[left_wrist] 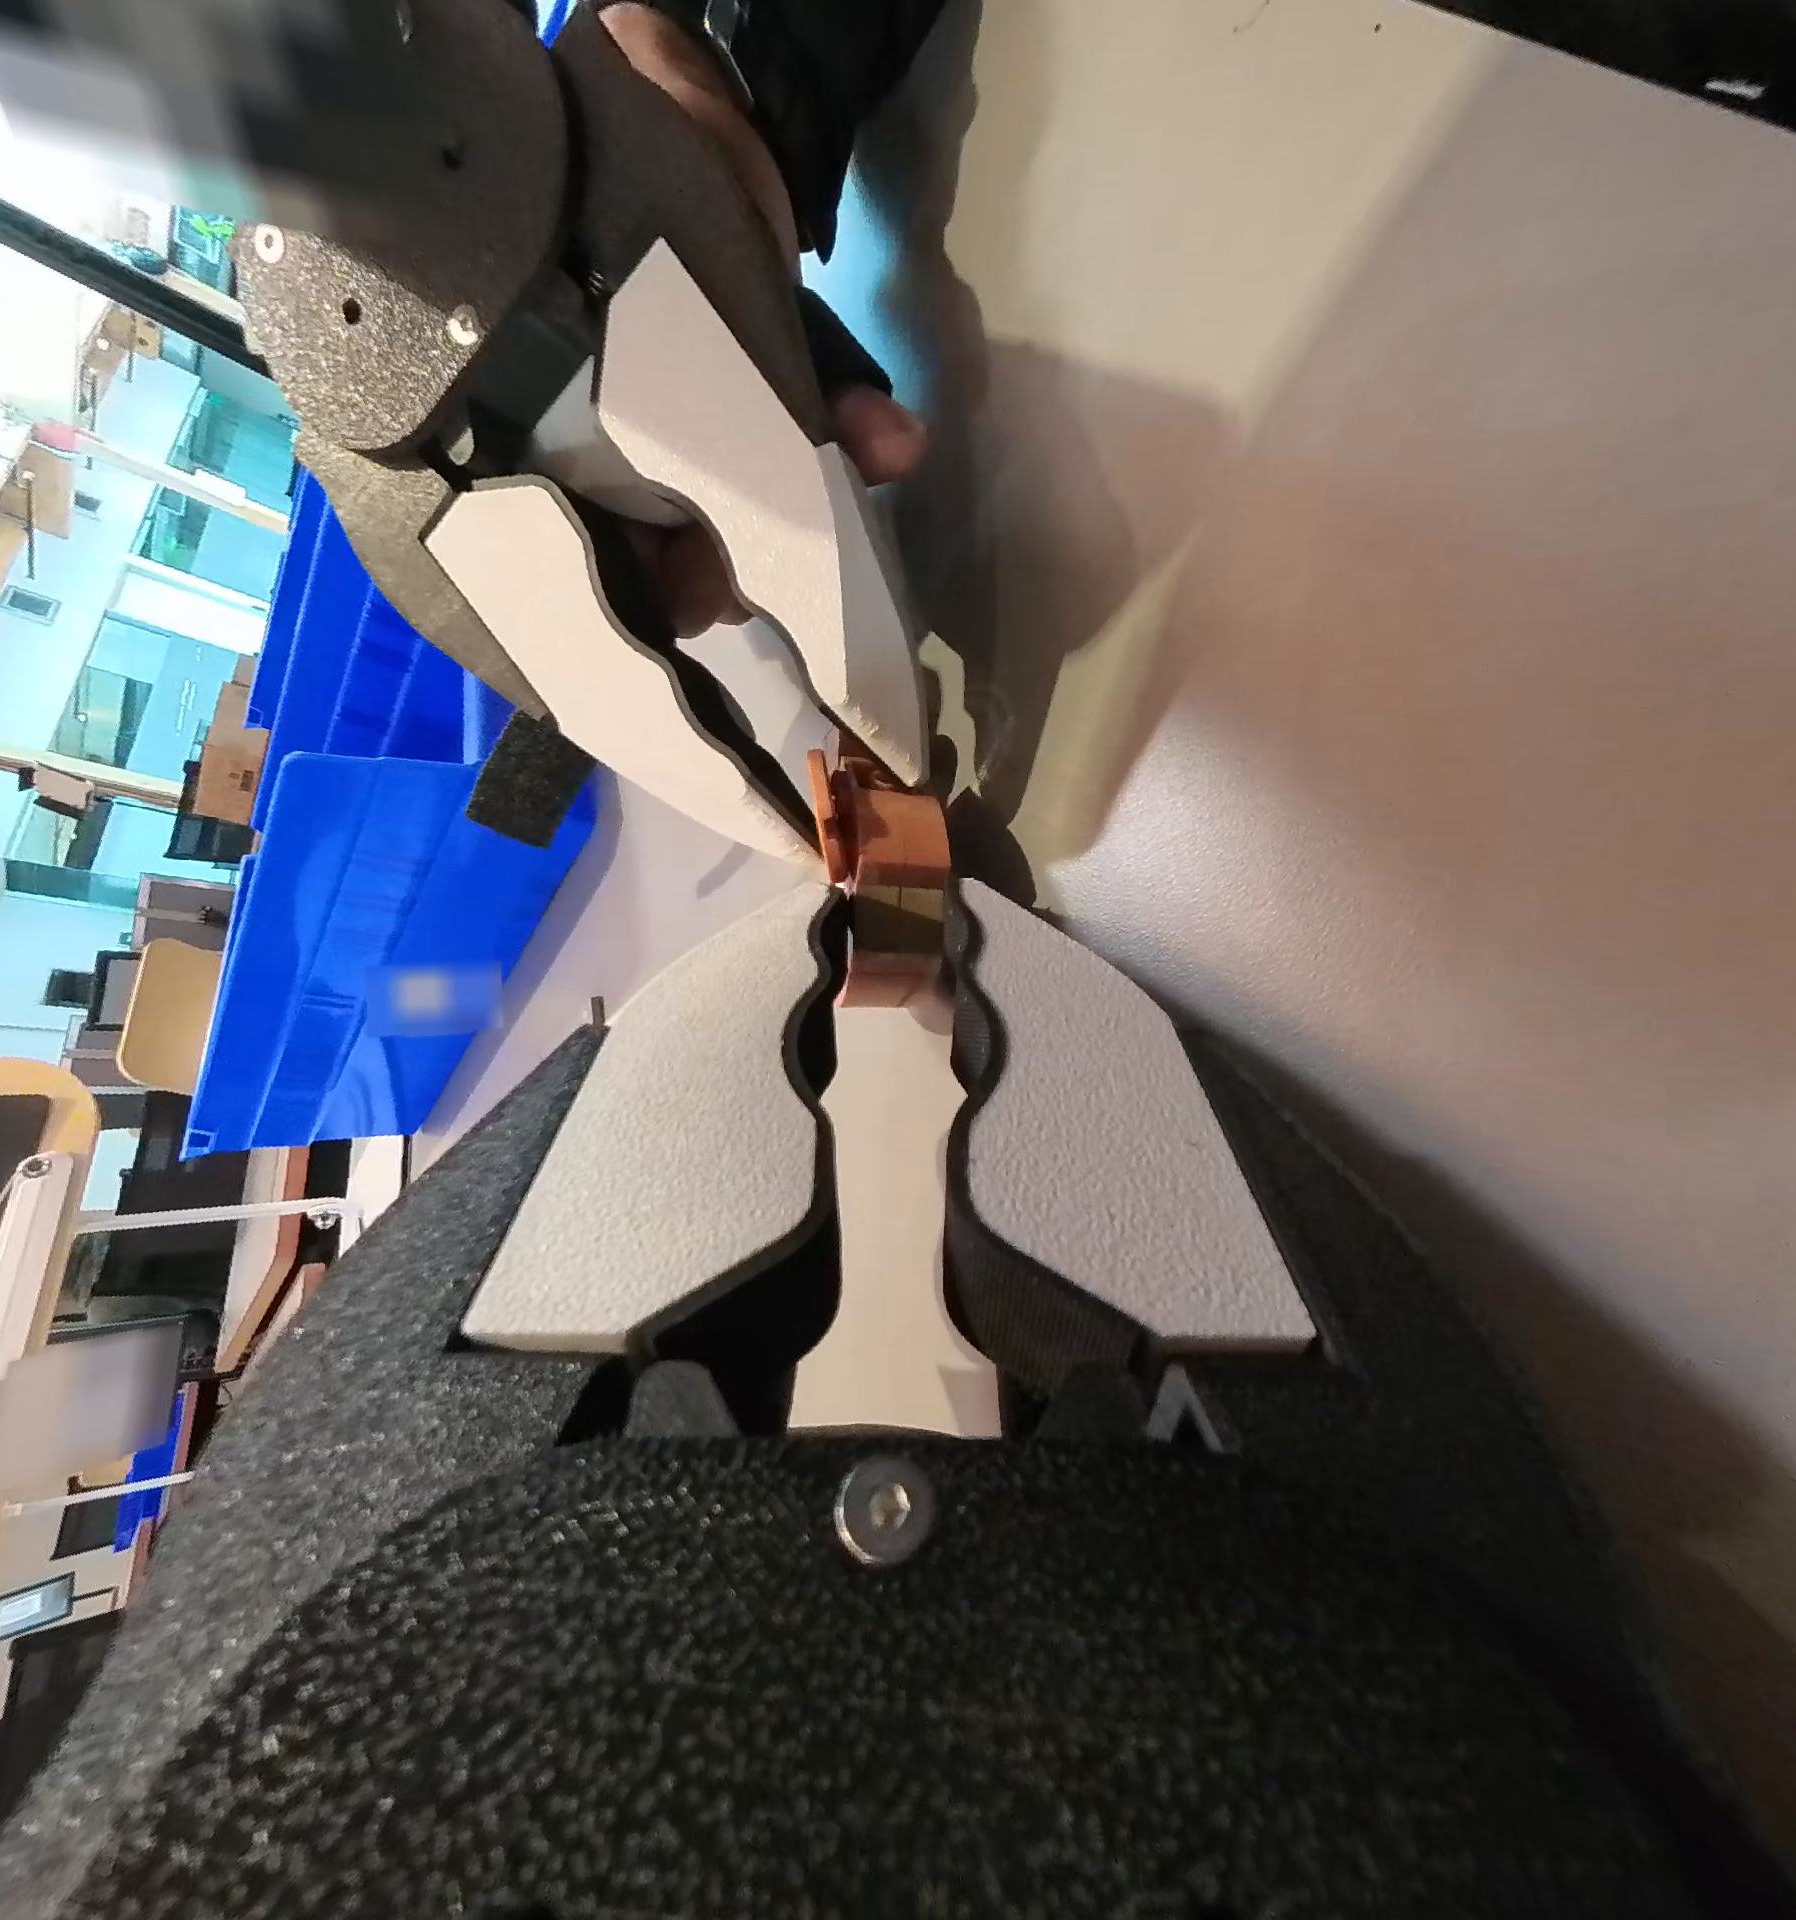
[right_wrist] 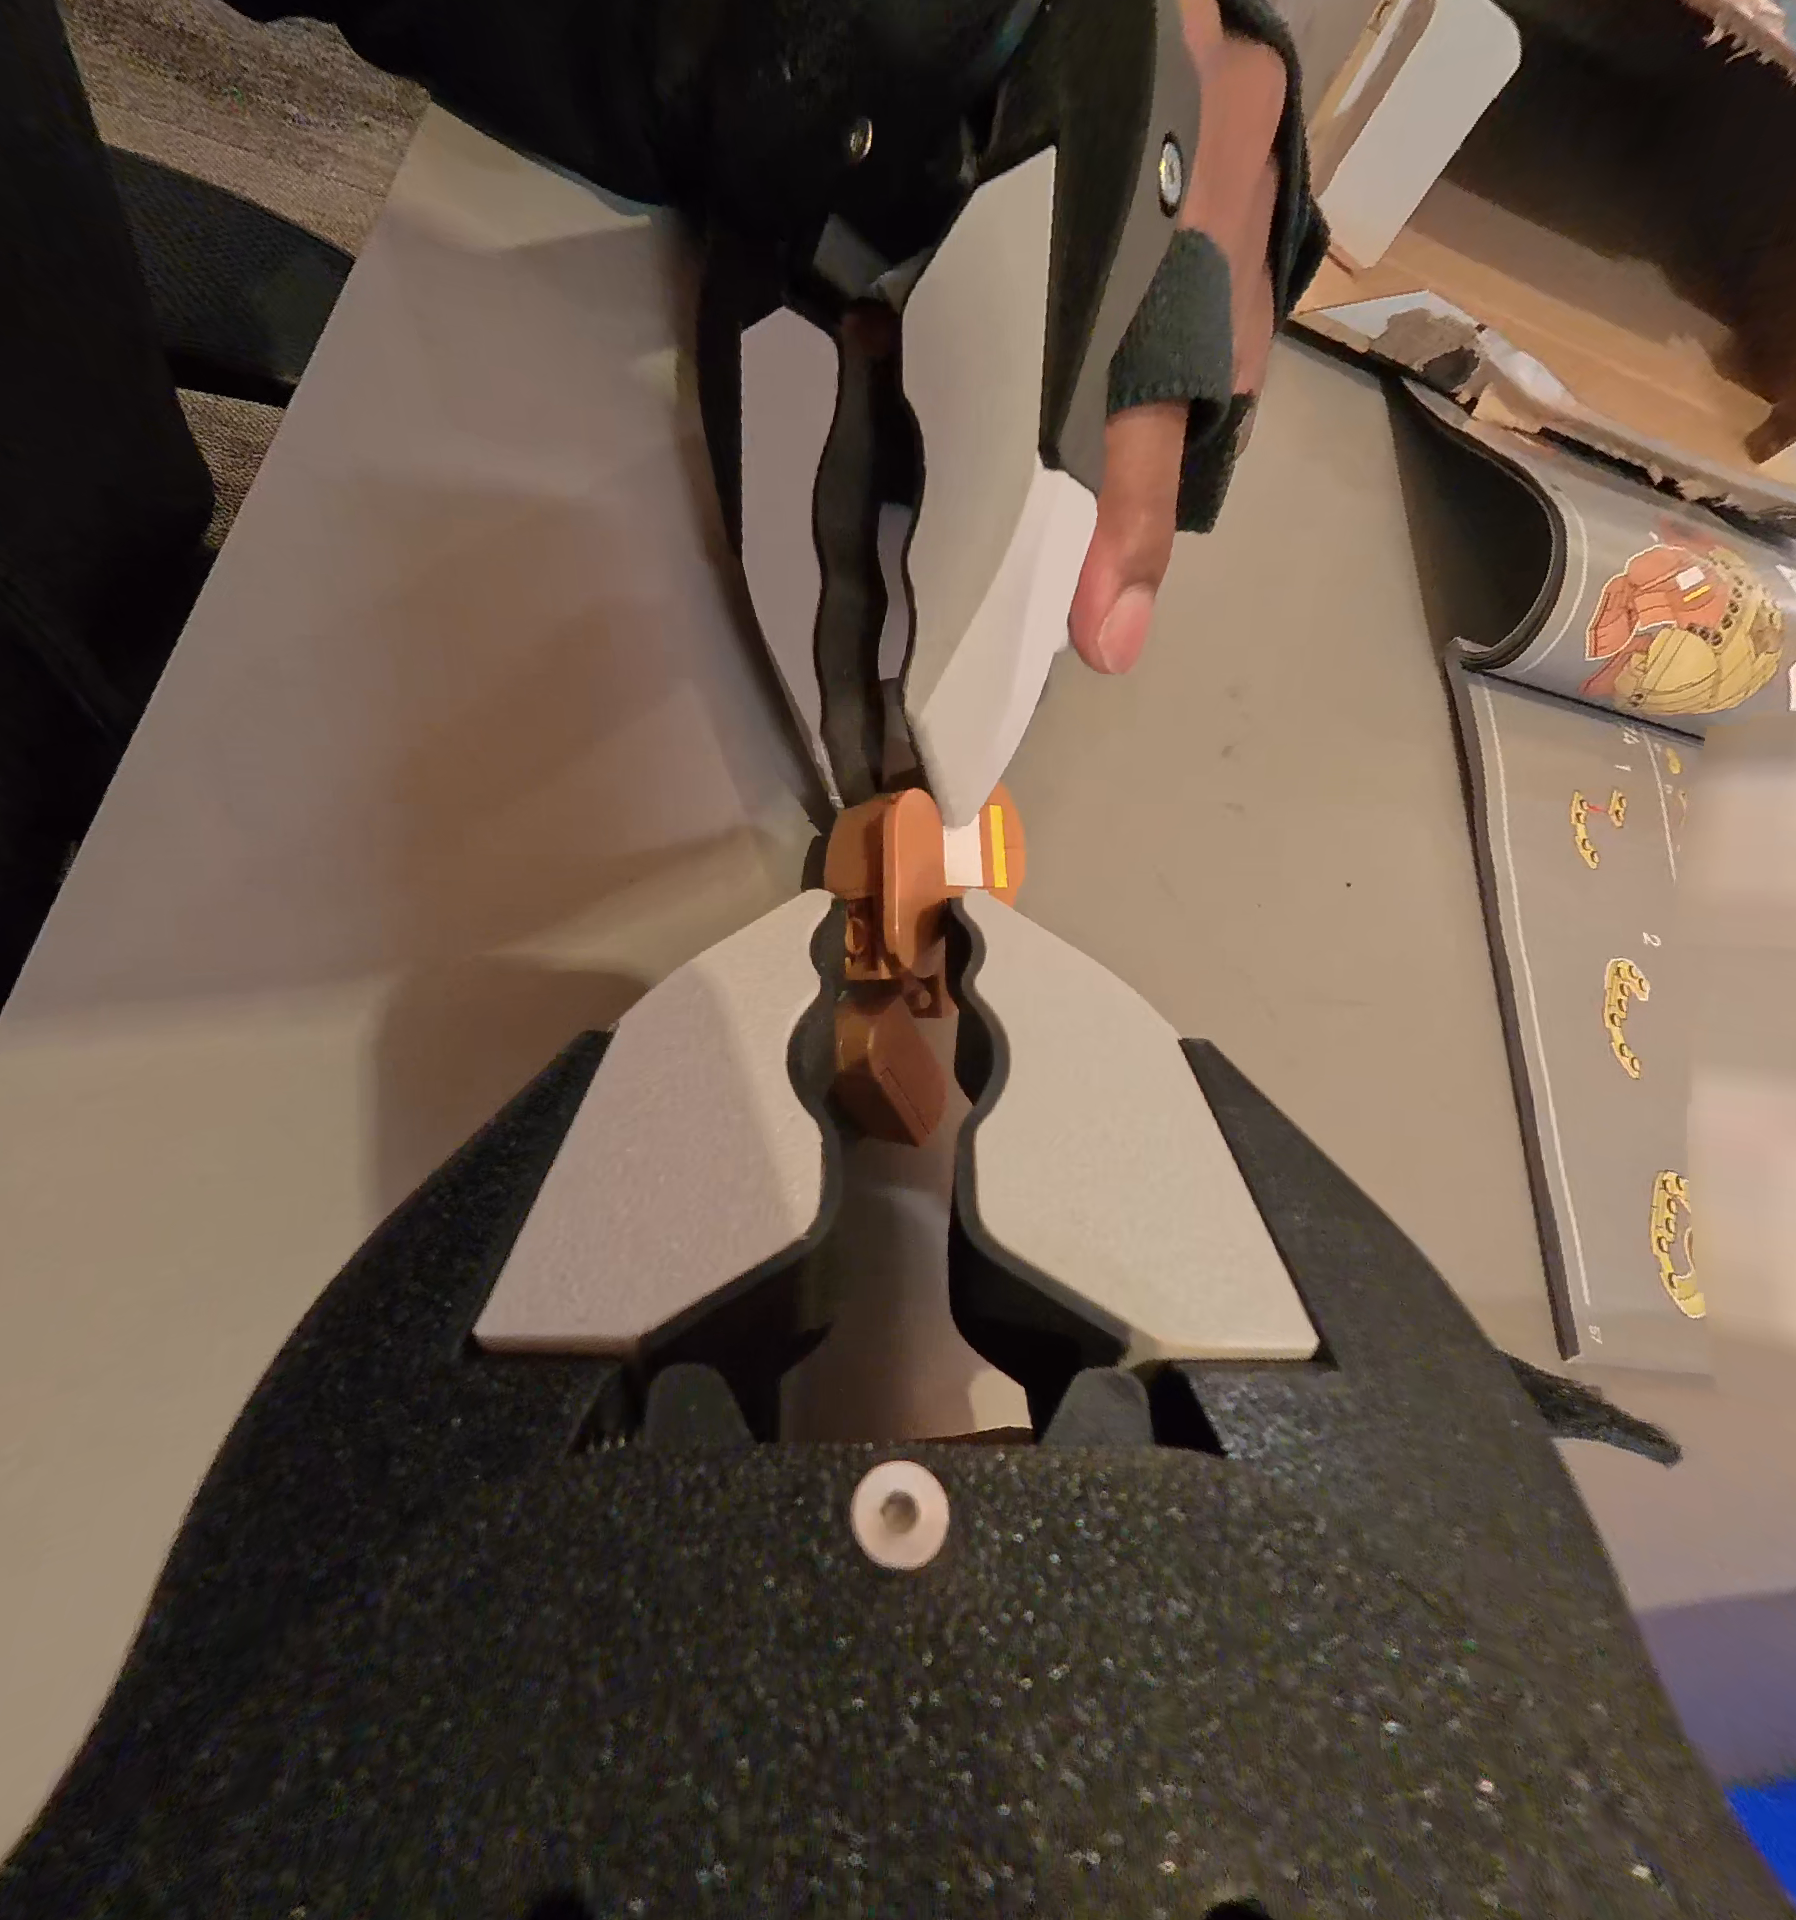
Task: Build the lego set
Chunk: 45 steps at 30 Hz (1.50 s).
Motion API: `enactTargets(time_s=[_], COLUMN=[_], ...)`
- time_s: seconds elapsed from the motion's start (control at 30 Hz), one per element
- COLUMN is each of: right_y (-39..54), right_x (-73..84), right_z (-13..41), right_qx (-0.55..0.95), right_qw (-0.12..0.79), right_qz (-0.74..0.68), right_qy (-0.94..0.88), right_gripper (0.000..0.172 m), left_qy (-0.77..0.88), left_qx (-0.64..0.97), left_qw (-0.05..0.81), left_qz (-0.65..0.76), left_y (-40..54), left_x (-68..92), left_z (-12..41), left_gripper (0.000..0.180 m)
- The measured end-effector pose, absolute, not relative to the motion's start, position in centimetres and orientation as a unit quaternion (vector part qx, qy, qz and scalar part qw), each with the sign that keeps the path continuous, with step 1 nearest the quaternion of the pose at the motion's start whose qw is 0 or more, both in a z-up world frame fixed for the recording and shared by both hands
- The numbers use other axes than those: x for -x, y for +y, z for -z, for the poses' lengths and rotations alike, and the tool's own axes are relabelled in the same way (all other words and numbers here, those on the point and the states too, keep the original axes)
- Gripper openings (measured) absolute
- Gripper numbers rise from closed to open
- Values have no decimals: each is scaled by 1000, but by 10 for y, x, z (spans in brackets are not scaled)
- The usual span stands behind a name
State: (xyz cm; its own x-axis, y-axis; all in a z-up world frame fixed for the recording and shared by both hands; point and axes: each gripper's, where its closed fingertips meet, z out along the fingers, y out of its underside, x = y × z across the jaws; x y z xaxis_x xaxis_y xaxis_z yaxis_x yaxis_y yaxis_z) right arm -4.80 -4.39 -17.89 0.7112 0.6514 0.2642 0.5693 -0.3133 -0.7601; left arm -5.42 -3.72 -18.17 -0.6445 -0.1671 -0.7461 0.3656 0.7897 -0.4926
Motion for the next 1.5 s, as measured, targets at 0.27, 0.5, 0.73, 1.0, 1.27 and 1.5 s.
enactTargets(time_s=[0.27,0.5,0.73,1.0,1.27,1.5], right_y=[-44,-43,-42,-41,-41,-41], right_x=[45,43,41,40,39,37], right_z=[180,182,183,183,183,183], right_qx=[815,819,823,824,823,824], right_qw=[445,444,442,442,442,443], right_qz=[-44,-38,-33,-27,-21,-18], right_qy=[-368,-362,-354,-353,-355,-352], right_gripper=[19,20,21,21,22,22], left_qy=[847,847,844,841,833,840], left_qx=[-69,-76,-78,-65,-59,-59], left_qw=[427,431,433,441,451,447], left_qz=[309,303,305,307,314,302], left_y=[-37,-38,-39,-35,-40,-39], left_x=[55,55,55,53,49,48], left_z=[182,182,181,177,169,171], left_gripper=[17,17,16,22,27,27])
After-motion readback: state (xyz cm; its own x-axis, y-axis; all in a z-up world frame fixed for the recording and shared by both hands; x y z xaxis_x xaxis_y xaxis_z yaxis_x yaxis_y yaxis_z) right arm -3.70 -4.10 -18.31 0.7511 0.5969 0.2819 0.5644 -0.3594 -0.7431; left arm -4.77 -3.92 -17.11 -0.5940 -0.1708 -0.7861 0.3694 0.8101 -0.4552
